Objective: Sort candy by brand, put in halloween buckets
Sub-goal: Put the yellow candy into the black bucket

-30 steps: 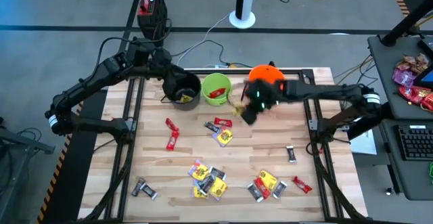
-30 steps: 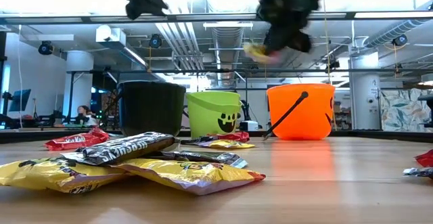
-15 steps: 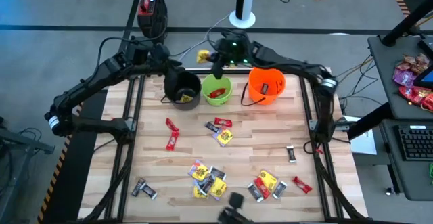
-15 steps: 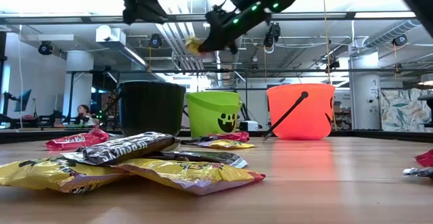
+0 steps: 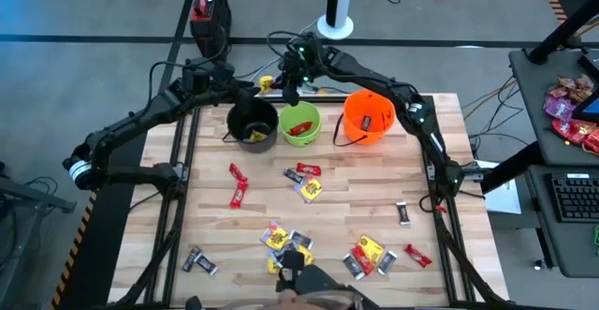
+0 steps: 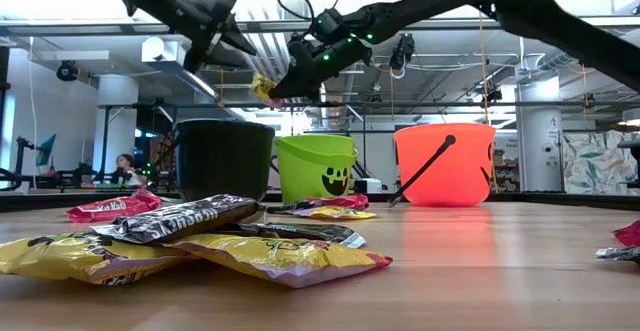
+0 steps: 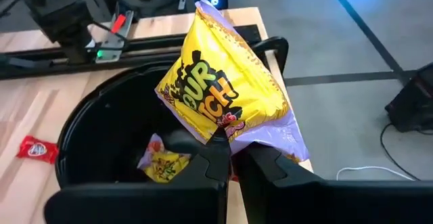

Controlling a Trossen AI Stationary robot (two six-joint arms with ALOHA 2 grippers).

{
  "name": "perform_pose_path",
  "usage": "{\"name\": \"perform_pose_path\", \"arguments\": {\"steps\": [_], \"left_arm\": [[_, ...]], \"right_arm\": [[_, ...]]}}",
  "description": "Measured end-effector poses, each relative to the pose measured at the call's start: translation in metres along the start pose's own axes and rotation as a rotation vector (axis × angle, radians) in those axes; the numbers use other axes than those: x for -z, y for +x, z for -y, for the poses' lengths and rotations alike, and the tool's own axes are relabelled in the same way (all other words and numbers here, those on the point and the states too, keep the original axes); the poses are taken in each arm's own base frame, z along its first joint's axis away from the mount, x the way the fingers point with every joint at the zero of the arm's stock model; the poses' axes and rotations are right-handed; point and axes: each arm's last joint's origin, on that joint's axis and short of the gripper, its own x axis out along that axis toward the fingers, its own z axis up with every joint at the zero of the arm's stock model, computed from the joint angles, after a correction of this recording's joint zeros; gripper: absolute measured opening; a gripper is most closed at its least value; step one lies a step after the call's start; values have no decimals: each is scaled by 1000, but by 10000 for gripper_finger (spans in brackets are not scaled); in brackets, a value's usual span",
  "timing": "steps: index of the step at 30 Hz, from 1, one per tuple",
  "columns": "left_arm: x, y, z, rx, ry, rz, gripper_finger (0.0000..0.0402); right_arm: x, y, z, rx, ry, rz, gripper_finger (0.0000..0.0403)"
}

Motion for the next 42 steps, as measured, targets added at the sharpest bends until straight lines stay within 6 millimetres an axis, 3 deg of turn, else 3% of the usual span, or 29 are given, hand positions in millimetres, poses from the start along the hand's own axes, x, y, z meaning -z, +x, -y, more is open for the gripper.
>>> {"name": "perform_pose_path", "arguments": {"steps": [12, 18, 21, 26, 42], "left_arm": [[6, 12, -6, -66, 49, -10, 178], [6, 25, -6, 46, 66, -22, 175], [8, 28, -6, 52, 65, -36, 145], [4, 19, -2, 78, 111, -3, 22], [18, 12, 3, 87, 83, -156, 1]], "right_arm": [[-14, -9, -10, -39, -58, 39, 12], [-21, -3, -26, -86, -91, 53, 12], [-22, -3, -29, -87, -96, 55, 12], [-25, -8, -29, -108, -46, 68, 13], [-15, -9, -33, -198, 200, -35, 26]]}}
